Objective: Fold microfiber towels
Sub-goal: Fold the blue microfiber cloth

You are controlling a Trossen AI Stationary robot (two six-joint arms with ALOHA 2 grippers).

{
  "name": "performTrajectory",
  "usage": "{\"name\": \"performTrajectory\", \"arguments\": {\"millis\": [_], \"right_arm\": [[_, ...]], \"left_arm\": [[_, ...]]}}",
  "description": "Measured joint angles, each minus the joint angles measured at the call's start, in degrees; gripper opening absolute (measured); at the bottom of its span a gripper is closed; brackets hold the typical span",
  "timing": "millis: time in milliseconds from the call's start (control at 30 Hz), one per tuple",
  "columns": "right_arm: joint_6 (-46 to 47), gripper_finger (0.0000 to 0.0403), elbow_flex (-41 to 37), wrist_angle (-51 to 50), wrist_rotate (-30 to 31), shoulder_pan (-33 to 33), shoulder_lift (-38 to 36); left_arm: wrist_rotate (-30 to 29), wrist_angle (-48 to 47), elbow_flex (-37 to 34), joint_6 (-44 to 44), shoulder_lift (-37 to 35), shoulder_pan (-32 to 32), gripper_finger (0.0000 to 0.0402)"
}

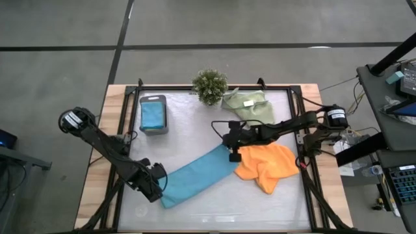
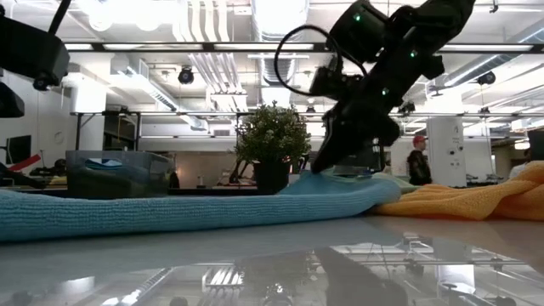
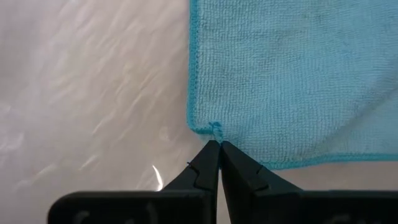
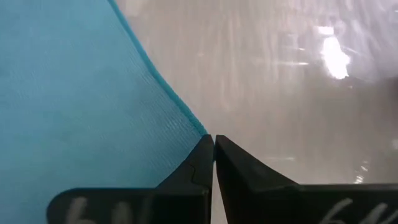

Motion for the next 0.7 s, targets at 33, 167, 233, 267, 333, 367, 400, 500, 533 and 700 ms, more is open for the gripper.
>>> {"name": "performTrajectory", "arguments": {"millis": [33, 167, 233, 267, 333, 367, 400, 500, 533, 700], "right_arm": [[-0.26, 0.0009, 0.02, 0.00, 0.95, 0.00, 0.29], [-1.09, 0.0009, 0.21, 1.23, 2.09, -0.13, 0.44], [-1.74, 0.0009, 0.22, 1.06, 2.11, -0.13, 0.31], [-1.76, 0.0009, 0.22, 1.02, 2.09, -0.13, 0.19], [-1.74, 0.0009, 0.27, 0.92, 2.09, -0.18, -0.06], [-1.76, 0.0009, 0.55, 0.52, 2.09, -0.17, -0.10], [-1.78, 0.0009, 0.90, 0.14, 2.07, -0.17, -0.10], [-1.76, 0.0016, 2.21, -1.51, 2.05, -0.23, -0.10], [-1.76, 0.0022, 2.82, -1.85, 2.03, -0.24, -0.10], [-1.34, 0.0065, 5.13, -3.50, 2.02, -0.37, -0.10]], "left_arm": [[-0.10, 0.15, -0.07, -0.63, 0.30, 0.00, 0.0000], [0.65, 0.71, -0.58, -1.78, 0.92, 0.02, 0.0006], [0.77, 1.45, -0.64, -1.82, 0.95, 0.02, 0.0021], [0.77, 1.48, -0.64, -1.90, 0.95, 0.02, 0.0031], [0.77, 1.37, -0.66, -2.77, 0.95, 0.04, 0.0053], [0.77, 1.38, -0.66, -2.81, 0.95, 0.07, 0.0065], [0.77, 1.35, -0.66, -2.84, 0.95, 0.07, 0.0078], [0.77, 0.89, -0.57, -2.56, 0.86, 0.07, 0.0111], [0.77, 0.86, -0.47, -1.94, 0.67, 0.08, 0.0120], [-0.33, 0.91, 0.09, -0.97, -0.24, 0.25, 0.0143]]}}
